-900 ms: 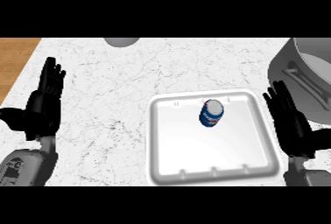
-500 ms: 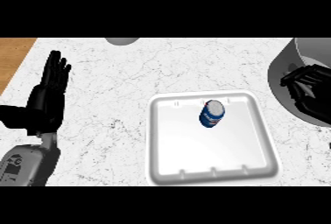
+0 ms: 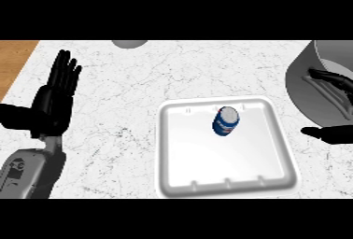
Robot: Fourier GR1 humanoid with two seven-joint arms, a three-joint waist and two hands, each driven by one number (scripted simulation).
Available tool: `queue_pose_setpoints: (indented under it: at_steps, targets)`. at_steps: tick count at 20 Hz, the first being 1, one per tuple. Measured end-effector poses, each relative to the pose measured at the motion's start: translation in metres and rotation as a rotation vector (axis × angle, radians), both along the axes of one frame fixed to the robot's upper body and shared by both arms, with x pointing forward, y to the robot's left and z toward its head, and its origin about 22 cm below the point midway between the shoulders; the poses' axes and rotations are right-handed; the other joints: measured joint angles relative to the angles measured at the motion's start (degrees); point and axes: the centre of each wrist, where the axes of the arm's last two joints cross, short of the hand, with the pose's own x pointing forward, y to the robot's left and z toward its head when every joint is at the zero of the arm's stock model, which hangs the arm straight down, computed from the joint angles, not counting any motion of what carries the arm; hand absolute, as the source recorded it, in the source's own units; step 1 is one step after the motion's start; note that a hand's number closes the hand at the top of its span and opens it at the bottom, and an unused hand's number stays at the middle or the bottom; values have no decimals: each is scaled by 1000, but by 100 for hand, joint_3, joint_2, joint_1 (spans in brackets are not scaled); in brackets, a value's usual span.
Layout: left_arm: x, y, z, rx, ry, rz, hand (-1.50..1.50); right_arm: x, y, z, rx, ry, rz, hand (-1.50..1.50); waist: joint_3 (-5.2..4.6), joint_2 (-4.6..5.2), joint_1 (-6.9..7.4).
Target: Pick the can from the tray and place it in the pot
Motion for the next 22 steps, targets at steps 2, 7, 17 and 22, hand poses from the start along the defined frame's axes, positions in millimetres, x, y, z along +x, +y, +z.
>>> queue_pose_setpoints:
  at_steps: [2,7,17,22]
  targets:
    - [-1,7,0,0,1,-1,0,-1,-3,4,-80,-3,21,-150,-3,-14,-18]
    - [0,7,-1,-2,10,3,0,7,15,23,-297,61,61,-150,-11,-34,-31]
    - [4,7,-1,0,9,4,0,13,89,46,-542,194,91,-150,-12,-41,-58]
    - [1,14,6,-5,11,0,0,15,117,36,-593,276,68,-150,-11,-41,-45]
